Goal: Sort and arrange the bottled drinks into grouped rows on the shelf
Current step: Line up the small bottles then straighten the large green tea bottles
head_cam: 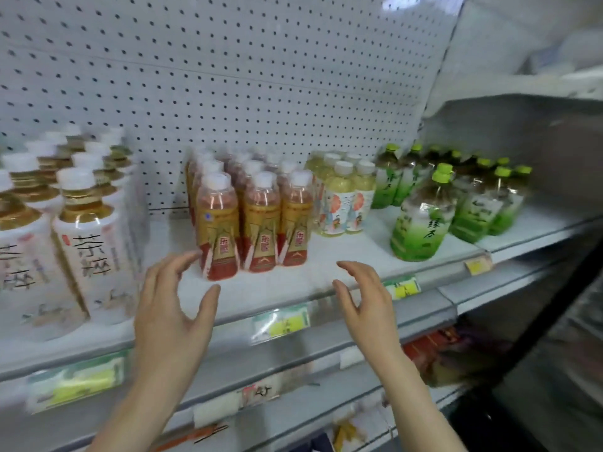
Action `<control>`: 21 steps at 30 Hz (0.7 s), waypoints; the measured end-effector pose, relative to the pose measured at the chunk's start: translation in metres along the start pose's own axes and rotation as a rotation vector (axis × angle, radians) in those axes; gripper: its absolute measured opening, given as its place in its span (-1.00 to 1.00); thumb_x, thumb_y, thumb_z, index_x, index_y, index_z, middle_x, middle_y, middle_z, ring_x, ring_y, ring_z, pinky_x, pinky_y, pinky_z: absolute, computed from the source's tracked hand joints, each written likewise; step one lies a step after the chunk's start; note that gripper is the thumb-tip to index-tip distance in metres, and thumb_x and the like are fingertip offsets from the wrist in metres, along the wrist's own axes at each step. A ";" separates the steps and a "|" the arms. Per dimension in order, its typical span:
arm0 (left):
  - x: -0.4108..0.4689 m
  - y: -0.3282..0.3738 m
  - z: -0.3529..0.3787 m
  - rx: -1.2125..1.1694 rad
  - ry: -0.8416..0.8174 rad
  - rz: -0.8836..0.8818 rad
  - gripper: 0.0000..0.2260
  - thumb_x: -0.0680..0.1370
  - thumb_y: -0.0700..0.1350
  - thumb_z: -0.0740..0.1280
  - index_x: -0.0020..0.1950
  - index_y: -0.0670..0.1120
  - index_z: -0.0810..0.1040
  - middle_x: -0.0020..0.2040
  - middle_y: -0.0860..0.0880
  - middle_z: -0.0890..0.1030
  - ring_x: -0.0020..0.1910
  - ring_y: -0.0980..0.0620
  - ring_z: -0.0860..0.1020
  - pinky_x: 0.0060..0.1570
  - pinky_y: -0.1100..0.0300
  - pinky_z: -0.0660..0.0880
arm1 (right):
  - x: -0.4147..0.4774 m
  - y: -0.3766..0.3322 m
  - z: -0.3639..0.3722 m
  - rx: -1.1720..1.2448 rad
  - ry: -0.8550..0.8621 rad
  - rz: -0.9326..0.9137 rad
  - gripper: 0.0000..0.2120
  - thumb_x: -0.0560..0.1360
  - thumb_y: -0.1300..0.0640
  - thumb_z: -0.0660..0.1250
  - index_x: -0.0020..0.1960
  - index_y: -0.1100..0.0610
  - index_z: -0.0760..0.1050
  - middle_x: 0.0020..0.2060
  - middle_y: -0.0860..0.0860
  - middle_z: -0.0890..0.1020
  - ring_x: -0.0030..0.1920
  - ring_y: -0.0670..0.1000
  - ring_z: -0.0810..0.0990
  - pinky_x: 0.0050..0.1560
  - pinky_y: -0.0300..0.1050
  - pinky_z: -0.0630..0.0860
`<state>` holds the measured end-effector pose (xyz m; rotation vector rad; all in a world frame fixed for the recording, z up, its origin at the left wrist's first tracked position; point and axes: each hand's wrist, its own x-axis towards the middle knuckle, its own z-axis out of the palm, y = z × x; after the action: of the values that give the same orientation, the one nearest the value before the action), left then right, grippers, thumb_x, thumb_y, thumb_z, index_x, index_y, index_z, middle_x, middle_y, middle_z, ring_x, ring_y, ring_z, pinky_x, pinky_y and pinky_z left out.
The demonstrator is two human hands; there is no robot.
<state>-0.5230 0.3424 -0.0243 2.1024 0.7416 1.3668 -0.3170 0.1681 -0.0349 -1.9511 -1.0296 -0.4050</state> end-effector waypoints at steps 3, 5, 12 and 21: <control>0.004 0.033 0.064 -0.082 -0.087 0.040 -0.55 0.50 -0.14 0.44 0.33 0.12 0.41 0.16 0.21 0.40 0.09 0.14 0.50 0.13 0.19 0.40 | 0.011 0.060 -0.055 -0.086 0.070 0.057 -0.73 0.60 0.19 0.33 0.29 0.15 0.53 0.19 0.03 0.58 0.23 0.05 0.55 0.18 -0.08 0.47; 0.008 0.060 0.110 -0.128 -0.143 0.076 -0.55 0.49 -0.12 0.45 0.32 0.14 0.41 0.15 0.23 0.41 0.07 0.21 0.48 0.13 0.22 0.42 | 0.028 0.099 -0.093 -0.136 0.103 0.076 -0.71 0.61 0.18 0.32 0.32 0.17 0.51 0.20 0.05 0.58 0.24 0.05 0.53 0.20 -0.12 0.43; 0.037 0.163 0.267 -0.182 -0.368 0.172 -0.37 0.44 0.06 0.48 0.44 0.12 0.29 0.36 0.03 0.43 0.23 0.08 0.47 0.24 0.00 0.48 | 0.110 0.217 -0.197 -0.266 0.151 0.125 -0.56 0.60 0.10 0.32 0.45 0.13 0.38 0.31 0.06 0.52 0.29 0.09 0.50 0.25 0.07 0.46; 0.081 0.195 0.367 -0.149 -0.528 -0.055 -0.13 0.34 0.09 0.57 0.53 0.00 0.21 0.46 0.00 0.42 0.40 -0.04 0.42 0.39 -0.06 0.36 | 0.200 0.247 -0.188 -0.014 -0.130 0.141 -0.41 0.55 -0.12 0.35 0.51 0.01 0.28 0.35 0.00 0.49 0.24 -0.02 0.53 0.23 0.00 0.52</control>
<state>-0.1240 0.2123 0.0299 2.1621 0.4561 0.7524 0.0187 0.0475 0.0602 -2.0701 -0.9644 -0.2097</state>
